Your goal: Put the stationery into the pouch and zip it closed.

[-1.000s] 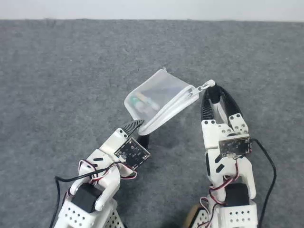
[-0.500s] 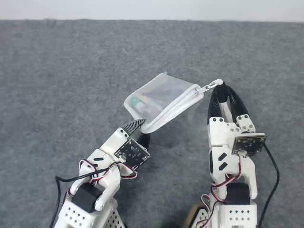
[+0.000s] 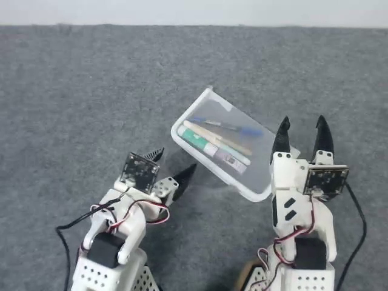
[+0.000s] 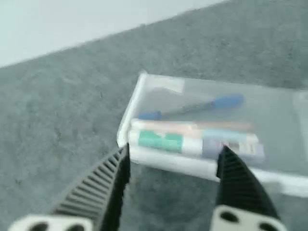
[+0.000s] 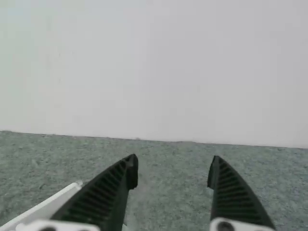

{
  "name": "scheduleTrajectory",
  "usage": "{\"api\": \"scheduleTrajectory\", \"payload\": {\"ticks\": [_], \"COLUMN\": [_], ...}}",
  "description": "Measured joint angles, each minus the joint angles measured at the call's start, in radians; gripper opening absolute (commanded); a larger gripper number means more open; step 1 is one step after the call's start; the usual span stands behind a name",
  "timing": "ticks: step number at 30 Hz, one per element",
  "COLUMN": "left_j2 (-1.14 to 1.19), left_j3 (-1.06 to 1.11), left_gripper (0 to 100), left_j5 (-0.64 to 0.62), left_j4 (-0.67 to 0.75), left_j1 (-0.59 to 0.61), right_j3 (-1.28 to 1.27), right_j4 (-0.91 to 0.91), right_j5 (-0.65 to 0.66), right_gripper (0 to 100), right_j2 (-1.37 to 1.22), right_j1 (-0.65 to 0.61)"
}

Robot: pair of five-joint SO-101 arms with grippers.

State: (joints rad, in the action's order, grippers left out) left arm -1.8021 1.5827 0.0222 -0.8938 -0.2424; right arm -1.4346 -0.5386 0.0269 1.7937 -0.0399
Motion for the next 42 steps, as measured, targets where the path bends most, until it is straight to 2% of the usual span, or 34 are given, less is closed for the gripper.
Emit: {"api": "scheduleTrajectory", "payload": {"ticks": [4, 12, 19, 23, 26, 33, 42], "left_j2": [0.000, 0.000, 0.000, 0.000, 0.000, 0.000, 0.000], "left_j3": [-0.012, -0.023, -0.023, -0.023, -0.023, -0.009, 0.109], "left_gripper": [28, 28, 28, 28, 28, 29, 29], "left_j5": [-0.008, -0.044, -0.044, -0.091, -0.112, -0.120, -0.120], "left_j4": [0.000, 0.000, 0.041, 0.058, 0.060, 0.060, 0.060], "left_j1": [0.029, 0.041, 0.163, 0.236, 0.247, 0.310, 0.391], "right_j3": [0.031, 0.077, 0.078, 0.078, 0.078, 0.078, 0.078], "right_j4": [-0.043, -0.120, -0.147, -0.192, -0.192, -0.292, -0.486], "right_j5": [0.000, 0.000, 0.000, 0.000, 0.000, 0.000, 0.012], "right_gripper": [21.0, 20.9, 20.7, 10.6, 4.7, 4.1, 4.2], "right_j2": [0.000, 0.002, 0.002, 0.002, 0.002, 0.002, 0.002], "right_j1": [-0.002, -0.097, -0.157, -0.166, -0.172, -0.178, -0.278]}}
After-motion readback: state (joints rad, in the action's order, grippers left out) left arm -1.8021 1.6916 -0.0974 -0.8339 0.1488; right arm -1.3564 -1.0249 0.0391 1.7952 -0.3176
